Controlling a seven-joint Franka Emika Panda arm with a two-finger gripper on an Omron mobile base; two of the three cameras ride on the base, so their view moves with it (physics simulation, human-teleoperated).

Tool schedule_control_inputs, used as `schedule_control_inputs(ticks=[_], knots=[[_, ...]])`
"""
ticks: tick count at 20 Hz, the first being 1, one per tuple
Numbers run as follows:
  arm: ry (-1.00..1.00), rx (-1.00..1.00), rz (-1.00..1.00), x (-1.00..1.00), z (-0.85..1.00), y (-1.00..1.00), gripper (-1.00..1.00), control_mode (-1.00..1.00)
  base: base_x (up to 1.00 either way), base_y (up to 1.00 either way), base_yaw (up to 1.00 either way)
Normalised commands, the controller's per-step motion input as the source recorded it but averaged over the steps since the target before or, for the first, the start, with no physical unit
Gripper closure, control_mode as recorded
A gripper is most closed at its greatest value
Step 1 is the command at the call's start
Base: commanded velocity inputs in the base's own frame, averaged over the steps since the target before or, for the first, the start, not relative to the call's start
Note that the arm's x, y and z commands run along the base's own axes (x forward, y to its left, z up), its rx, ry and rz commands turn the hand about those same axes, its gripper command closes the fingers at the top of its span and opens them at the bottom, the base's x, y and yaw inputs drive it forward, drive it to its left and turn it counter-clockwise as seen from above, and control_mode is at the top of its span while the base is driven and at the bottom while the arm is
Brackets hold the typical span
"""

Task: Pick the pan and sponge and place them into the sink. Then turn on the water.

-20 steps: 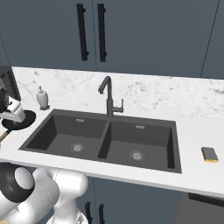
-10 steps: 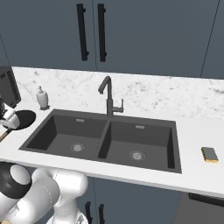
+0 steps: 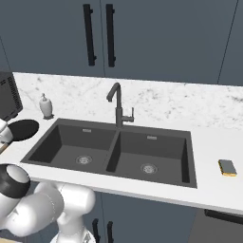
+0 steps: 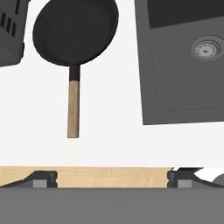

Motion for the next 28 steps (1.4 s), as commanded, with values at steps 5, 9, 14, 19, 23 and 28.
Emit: schedule_control_inputs(ticks=[5, 9, 14, 19, 23, 28], knots=[[0.00, 0.00, 0.00, 0.00, -0.17, 0.21, -1.00, -1.00, 0.00, 0.00, 0.00], [0.00, 0.00, 0.01, 0.00, -0.30, 0.22, -1.00, -1.00, 0.00, 0.00, 0.00], [0.00, 0.00, 0.00, 0.03, -0.37, 0.29, -1.00, -1.00, 0.00, 0.00, 0.00], [0.00, 0.00, 0.00, 0.13, -0.34, 0.30, -1.00, -1.00, 0.00, 0.00, 0.00], [0.00, 0.00, 0.00, 0.20, -0.26, 0.26, -1.00, -1.00, 0.00, 0.00, 0.00], [0.00, 0.00, 0.00, 0.21, -0.22, 0.22, -1.00, -1.00, 0.00, 0.00, 0.00]])
